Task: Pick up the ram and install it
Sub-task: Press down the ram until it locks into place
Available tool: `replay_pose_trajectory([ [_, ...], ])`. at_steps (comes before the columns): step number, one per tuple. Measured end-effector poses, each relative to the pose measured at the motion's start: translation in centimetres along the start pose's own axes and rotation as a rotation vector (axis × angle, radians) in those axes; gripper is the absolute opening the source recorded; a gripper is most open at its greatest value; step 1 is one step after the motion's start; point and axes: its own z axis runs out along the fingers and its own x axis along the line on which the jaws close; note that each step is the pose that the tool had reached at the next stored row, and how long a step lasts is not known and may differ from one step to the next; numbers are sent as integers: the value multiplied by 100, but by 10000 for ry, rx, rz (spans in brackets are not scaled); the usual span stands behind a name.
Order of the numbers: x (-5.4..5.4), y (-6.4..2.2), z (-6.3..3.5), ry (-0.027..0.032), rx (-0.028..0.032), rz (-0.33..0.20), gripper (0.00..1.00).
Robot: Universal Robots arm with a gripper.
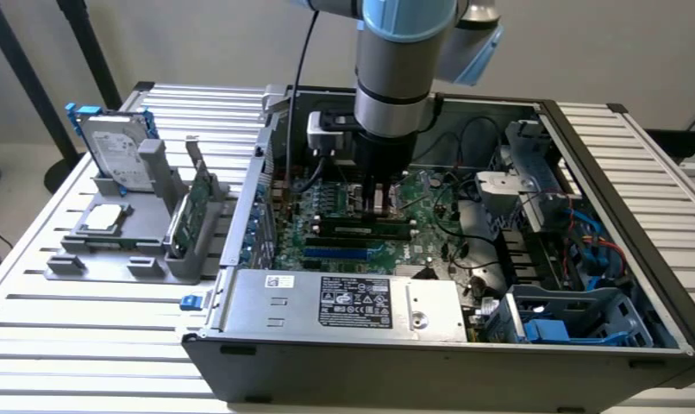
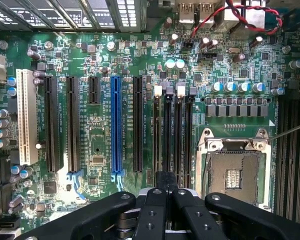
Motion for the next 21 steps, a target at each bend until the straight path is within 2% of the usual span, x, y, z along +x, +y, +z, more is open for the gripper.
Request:
replay_pose_trajectory([
  [4, 1, 1, 13, 4, 14, -8, 11],
  [6, -1, 1, 4, -20, 22, -9, 11],
  [7, -4, -1, -12, -44, 32, -12, 11],
  [9, -3, 2, -77, -32, 17, -12, 11],
  [13, -6, 5, -170, -49, 16, -13, 11],
  [21, -7, 7, -175, -54, 16, -14, 11],
])
